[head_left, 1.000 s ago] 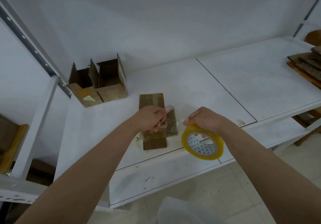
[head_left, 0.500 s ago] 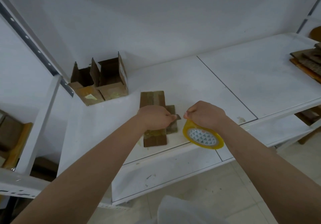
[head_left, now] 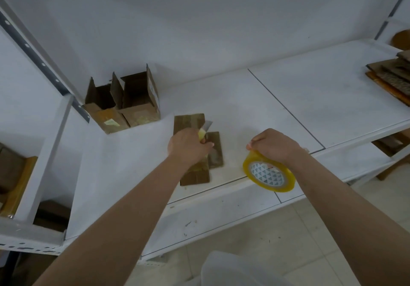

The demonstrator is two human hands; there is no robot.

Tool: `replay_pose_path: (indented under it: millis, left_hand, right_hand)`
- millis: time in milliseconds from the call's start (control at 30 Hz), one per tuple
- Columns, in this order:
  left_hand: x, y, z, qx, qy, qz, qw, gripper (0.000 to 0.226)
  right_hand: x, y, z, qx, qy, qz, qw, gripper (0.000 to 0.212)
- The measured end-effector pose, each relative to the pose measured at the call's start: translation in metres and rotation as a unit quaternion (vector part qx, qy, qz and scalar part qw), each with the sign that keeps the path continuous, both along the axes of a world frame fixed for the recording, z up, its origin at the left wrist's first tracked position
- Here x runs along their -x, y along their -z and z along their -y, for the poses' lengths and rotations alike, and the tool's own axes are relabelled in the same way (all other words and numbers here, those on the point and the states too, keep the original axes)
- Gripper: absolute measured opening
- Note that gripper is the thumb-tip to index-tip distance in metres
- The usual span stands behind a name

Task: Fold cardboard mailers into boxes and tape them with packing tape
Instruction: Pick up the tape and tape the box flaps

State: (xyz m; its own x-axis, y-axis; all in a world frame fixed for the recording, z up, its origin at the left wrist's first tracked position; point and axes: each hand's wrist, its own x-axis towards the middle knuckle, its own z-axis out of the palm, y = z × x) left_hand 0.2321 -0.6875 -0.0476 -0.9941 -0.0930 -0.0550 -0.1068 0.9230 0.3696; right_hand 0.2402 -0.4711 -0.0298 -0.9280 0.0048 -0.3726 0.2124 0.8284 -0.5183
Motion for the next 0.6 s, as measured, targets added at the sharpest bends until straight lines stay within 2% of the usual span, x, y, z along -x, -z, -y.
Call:
replay_pose_path:
  millis: [67,200,300,367,467,600]
  left_hand:
    - [0.000,0.001,-0.012,0.093,-0.007,0.001,0.996,0.023]
    - [0.000,-0.006,-0.029,0.197,0.020,0.042,0.979,0.013]
    - [0.000,-0.009,-0.028,0.214,0.067,0.044,0.974,0.018]
    - [0.002,-0.011,-0.019,0.141,0.079,0.045,0.986,0.028]
    - [0.005,-0.019,-0.003,-0.035,0.046,0.025,0.998,0.036]
    - [-0.003,-0.030,-0.007,-0.239,0.051,-0.041,0.969,0.042]
  right_hand:
    - [0.000,0.002,0.001,-0.001,-0.004,-0.006,1.000,0.027]
    - [0.000,0.004,0.004,0.002,-0.021,-0.024,0.999,0.022]
    - [-0.002,0.003,0.005,0.028,-0.026,-0.050,0.998,0.021]
    - [-0.002,0.000,0.003,0.059,-0.030,-0.064,0.996,0.025]
    - [-0.002,-0.008,0.003,0.082,-0.025,-0.083,0.993,0.033]
    - [-0.001,-0.019,0.008,0.112,-0.028,-0.104,0.988,0.030]
